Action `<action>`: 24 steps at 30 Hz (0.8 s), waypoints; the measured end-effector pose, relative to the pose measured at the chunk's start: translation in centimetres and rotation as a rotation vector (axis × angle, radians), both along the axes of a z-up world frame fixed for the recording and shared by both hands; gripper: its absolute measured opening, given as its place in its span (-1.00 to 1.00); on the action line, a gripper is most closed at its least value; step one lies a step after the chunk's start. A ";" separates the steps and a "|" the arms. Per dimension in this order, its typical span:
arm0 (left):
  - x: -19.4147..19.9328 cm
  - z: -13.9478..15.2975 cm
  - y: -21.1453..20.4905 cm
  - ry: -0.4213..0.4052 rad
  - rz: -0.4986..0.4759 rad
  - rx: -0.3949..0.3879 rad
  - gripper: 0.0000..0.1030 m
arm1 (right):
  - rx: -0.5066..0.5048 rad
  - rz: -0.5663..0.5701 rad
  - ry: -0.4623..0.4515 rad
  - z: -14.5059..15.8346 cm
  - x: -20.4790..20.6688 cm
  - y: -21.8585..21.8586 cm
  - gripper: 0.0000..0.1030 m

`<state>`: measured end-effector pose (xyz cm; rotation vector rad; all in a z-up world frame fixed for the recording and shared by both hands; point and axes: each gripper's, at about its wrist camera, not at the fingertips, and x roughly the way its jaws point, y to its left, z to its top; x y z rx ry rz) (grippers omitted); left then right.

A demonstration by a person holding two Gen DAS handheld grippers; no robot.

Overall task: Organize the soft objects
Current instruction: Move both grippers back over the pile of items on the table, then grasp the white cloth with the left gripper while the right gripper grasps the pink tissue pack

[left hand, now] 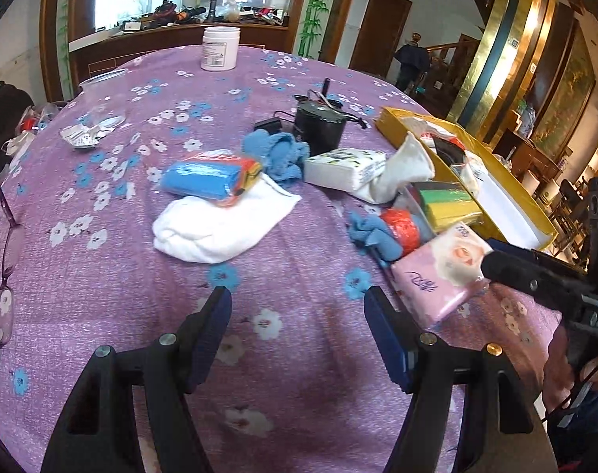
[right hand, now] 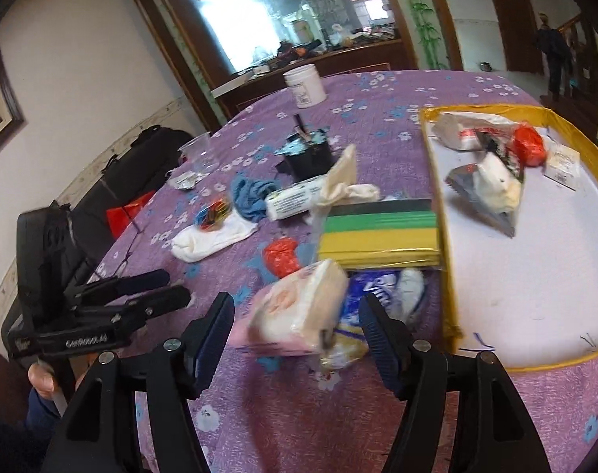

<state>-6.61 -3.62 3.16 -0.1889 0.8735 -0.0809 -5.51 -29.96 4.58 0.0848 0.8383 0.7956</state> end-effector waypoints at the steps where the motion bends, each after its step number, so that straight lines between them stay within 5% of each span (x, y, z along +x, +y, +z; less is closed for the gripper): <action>1: 0.0 0.0 0.3 0.002 0.006 0.001 0.34 | 0.007 0.044 0.001 0.1 -0.7 0.3 0.39; 4: 0.2 0.0 1.5 0.012 0.028 0.001 0.34 | 0.097 0.270 0.063 0.0 -2.8 1.5 0.40; 6: 0.3 0.2 2.3 0.009 0.051 0.006 0.36 | 0.093 0.315 0.045 0.2 -3.9 1.6 0.40; 9: 1.3 0.2 3.5 0.016 0.093 0.016 0.53 | 0.051 0.285 -0.003 0.5 -4.4 1.1 0.42; 13: 3.5 -0.6 4.8 0.071 0.124 -0.011 0.53 | 0.072 0.221 0.008 0.1 -3.9 -0.2 0.48; 20: 8.0 -2.3 4.5 0.147 0.186 0.056 0.52 | 0.074 0.203 0.028 -0.5 -3.5 -0.4 0.48; 22: 8.5 -2.4 4.2 0.138 0.202 0.101 0.42 | 0.068 0.206 0.023 -0.3 -3.7 -0.4 0.48; 24: 8.5 -2.5 3.7 0.129 0.221 0.162 -0.01 | 0.059 0.204 0.019 -0.3 -3.7 -0.2 0.48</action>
